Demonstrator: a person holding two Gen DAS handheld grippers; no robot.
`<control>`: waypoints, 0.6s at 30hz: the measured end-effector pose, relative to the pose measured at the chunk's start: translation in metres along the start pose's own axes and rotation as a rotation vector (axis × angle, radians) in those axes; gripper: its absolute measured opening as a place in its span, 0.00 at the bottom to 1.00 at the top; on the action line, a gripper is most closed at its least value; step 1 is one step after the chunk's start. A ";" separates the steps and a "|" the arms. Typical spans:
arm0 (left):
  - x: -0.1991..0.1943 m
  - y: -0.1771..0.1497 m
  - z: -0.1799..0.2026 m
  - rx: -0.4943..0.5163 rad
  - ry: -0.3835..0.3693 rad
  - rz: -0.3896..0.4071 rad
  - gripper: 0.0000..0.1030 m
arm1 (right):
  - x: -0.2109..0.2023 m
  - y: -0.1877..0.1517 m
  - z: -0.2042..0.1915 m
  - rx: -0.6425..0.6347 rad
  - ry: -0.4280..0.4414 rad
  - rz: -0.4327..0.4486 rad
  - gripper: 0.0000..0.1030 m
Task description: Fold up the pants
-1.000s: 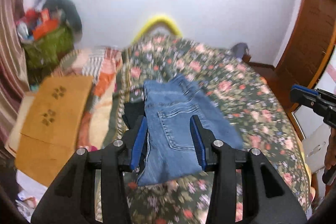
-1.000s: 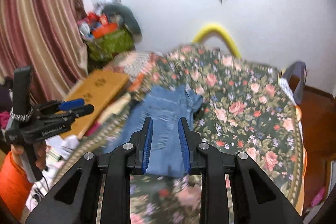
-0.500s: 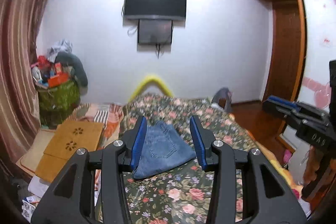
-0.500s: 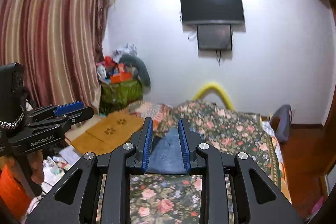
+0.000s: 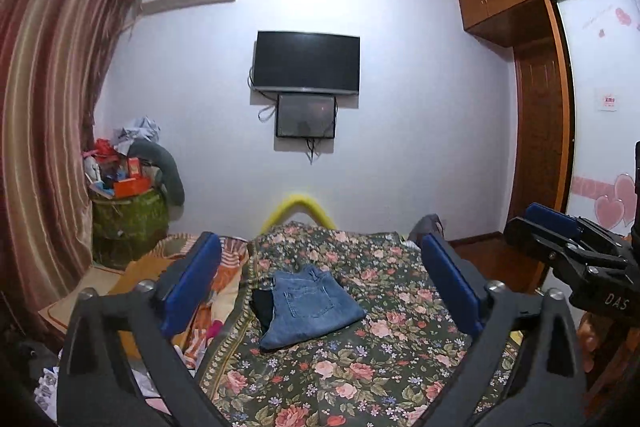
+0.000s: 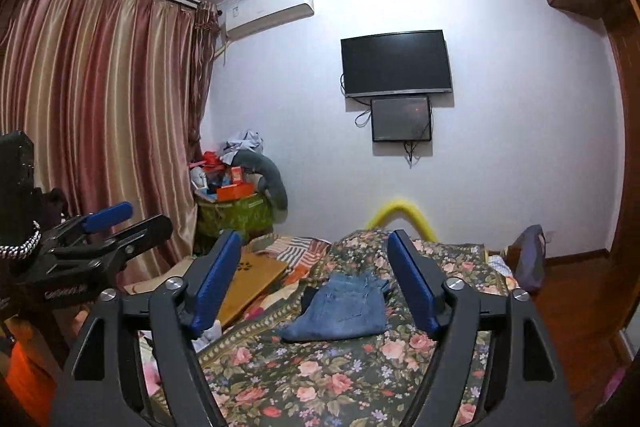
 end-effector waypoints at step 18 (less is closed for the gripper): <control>-0.011 -0.014 0.004 -0.010 0.020 -0.001 1.00 | -0.003 -0.013 -0.004 -0.003 -0.042 0.007 0.99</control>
Point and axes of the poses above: each gripper's, at about its wrist camera, not at the fingertips, and x roughly the way its jaws point, z to its right, y to its top, the point moved 1 cm from there along x, roughly the way its jaws point, and after that the axes turned 13 degrees about x, right-handed, at the moved point
